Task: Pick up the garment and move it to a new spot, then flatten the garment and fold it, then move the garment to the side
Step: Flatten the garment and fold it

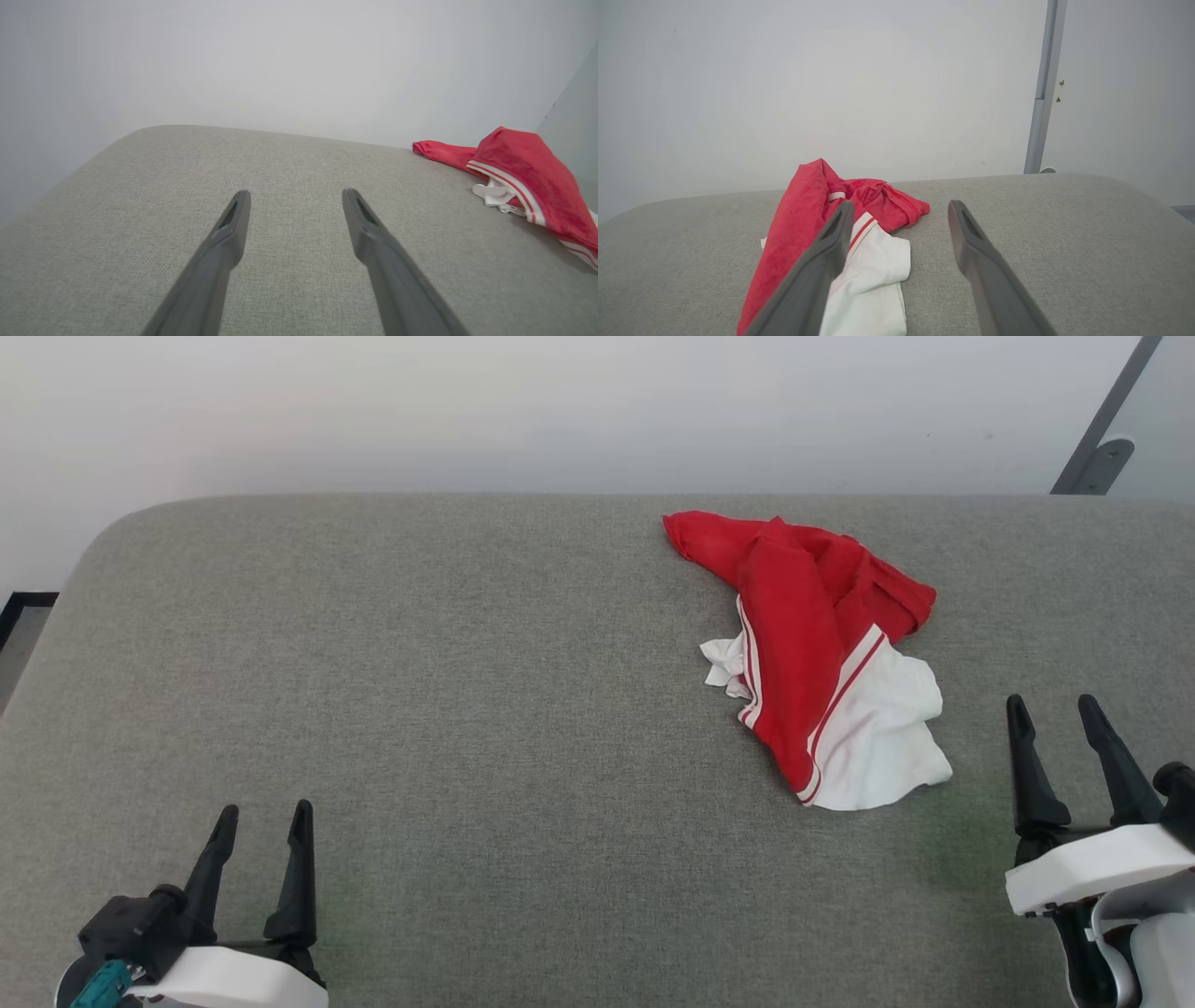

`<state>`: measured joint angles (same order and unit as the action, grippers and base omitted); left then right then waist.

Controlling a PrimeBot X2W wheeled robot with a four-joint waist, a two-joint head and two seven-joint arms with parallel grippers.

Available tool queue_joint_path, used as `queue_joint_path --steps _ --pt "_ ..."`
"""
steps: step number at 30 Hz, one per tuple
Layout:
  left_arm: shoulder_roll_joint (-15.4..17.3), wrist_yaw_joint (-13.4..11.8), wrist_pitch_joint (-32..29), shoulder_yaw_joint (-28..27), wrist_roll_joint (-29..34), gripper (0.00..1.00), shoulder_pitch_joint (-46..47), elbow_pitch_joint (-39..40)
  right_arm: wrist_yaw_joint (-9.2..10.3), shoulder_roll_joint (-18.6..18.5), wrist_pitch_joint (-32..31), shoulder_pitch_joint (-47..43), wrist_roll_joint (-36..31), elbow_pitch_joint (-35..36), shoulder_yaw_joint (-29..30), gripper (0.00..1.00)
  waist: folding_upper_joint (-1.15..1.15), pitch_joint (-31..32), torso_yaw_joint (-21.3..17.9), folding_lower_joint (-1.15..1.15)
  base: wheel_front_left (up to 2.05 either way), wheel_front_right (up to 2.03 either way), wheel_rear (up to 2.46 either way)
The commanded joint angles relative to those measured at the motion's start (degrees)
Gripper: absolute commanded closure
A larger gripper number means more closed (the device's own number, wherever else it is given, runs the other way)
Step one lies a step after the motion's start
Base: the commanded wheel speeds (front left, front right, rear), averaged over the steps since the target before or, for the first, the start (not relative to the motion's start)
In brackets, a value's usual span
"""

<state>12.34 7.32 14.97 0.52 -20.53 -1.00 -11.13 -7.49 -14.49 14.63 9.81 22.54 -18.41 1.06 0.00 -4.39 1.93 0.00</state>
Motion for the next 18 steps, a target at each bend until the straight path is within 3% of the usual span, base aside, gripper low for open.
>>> queue_joint_path --steps 1,10,18 --pt "0.02 0.23 0.3 0.04 -0.09 0.0 -0.48 0.31 0.0 0.31 0.12 -0.72 -0.2 0.27 0.11 0.0 0.0 -0.06 0.0 0.0 0.0 0.0 0.0" --pt "-0.03 0.24 0.31 0.28 -0.3 0.0 -0.39 1.1 0.0 -0.02 -2.21 -0.35 -0.19 -0.65 -0.15 0.0 0.0 -0.47 0.31 0.0 0.0 0.0 0.0" --pt "-2.33 0.25 0.31 1.28 -0.05 0.0 1.72 1.27 0.01 -7.15 -21.17 6.11 -0.98 -5.19 -7.37 0.0 0.0 -4.18 1.61 0.0 0.0 0.0 0.0"
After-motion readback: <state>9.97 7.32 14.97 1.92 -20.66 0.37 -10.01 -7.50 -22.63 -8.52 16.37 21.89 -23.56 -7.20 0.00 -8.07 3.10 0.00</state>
